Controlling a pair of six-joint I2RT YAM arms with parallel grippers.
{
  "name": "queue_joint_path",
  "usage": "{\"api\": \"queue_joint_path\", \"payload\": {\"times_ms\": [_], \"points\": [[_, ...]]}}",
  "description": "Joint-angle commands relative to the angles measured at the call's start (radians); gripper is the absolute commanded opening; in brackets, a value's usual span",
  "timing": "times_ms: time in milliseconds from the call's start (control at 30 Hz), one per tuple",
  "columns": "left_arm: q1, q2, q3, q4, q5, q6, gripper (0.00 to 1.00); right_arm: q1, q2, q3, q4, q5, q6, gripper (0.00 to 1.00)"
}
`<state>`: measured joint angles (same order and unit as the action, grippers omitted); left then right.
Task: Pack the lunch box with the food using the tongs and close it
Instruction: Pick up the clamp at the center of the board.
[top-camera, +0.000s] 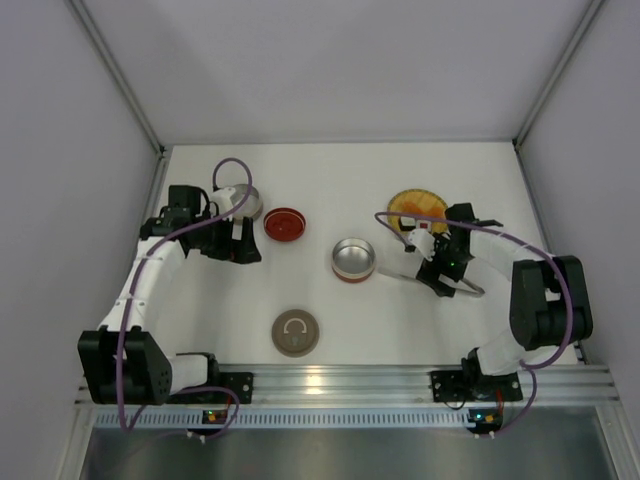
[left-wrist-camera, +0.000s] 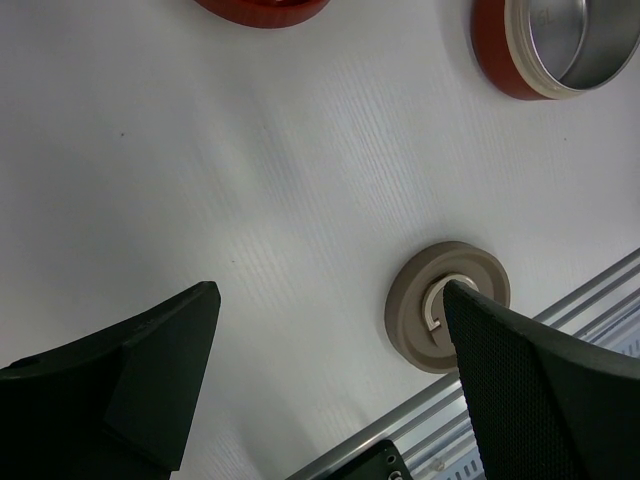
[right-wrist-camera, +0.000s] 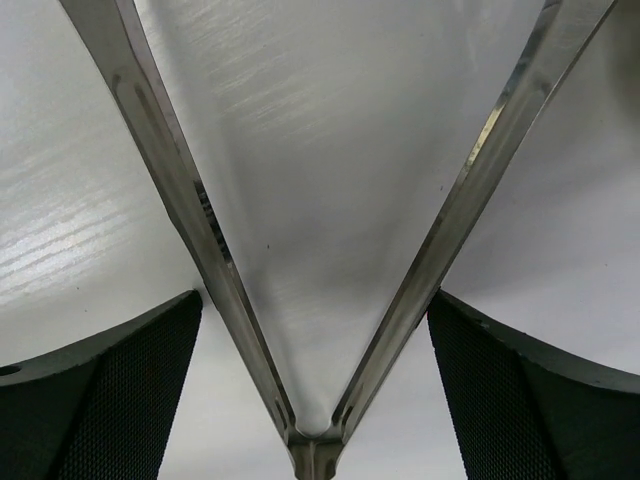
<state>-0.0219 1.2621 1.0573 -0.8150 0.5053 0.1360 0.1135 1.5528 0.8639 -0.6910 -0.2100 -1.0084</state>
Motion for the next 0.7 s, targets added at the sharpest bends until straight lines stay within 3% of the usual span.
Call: {"api": "queue_joint_path", "payload": {"times_ms": [0,500,667], "points": [[-0.001,0.005,0.043,0.028,0.018,-0.003,0.98,0.035,0.038,-0.039,0.133,-0.015,0.022,0.93],[-0.001,-0.012,0.029,0.036,-0.01,-0.007,0.98,0.063,0.098,-0.014,0.1,-0.068,0.048,0.88],[-0.001,-0.021,0.03,0.036,-0.017,-0.007,0.98,0.064,0.109,-0.014,0.09,-0.077,0.053,0.76]]}}
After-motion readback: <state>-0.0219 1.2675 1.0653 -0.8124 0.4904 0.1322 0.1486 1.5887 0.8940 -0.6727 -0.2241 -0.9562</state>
